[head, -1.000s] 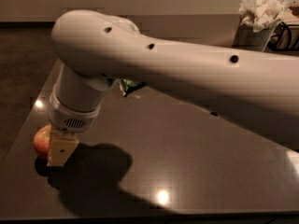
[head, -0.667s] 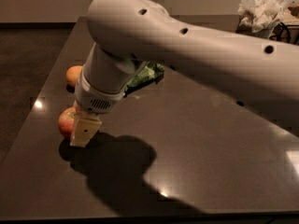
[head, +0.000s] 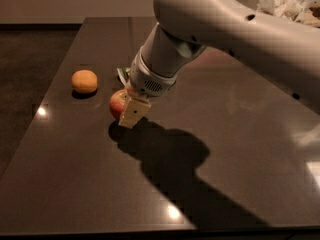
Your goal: Move apple near green jalapeno chip bag
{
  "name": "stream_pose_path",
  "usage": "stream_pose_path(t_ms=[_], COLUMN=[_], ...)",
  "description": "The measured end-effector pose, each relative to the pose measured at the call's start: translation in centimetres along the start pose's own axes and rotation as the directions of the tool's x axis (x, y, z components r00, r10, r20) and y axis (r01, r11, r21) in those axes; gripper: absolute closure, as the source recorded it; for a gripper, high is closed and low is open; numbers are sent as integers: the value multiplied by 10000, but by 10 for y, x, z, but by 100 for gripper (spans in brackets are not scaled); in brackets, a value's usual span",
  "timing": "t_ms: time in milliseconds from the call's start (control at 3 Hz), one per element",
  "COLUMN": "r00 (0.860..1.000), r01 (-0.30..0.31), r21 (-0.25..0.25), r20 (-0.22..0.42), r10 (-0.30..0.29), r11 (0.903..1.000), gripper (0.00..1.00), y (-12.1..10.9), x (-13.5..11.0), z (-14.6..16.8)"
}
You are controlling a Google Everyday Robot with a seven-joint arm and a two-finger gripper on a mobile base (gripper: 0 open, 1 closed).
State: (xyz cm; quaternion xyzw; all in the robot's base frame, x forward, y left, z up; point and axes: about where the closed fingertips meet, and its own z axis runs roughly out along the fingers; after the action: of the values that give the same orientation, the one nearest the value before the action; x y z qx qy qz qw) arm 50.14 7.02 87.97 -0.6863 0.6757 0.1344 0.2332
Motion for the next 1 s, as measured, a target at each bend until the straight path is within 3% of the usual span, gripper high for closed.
stream_pose_path(t_ms=[333,667,1000], r00=[9970,9880,9790], r01=[-706,-1396,-1843], r21=[461,1196,1600], r20=[-290,-492,-579], r10=[720,1463,1956], r11=[9964,9830,9698], gripper=[100,81,59], y=[-27,-50,-60], x=[36,65,82], z=[-5,-12,-10])
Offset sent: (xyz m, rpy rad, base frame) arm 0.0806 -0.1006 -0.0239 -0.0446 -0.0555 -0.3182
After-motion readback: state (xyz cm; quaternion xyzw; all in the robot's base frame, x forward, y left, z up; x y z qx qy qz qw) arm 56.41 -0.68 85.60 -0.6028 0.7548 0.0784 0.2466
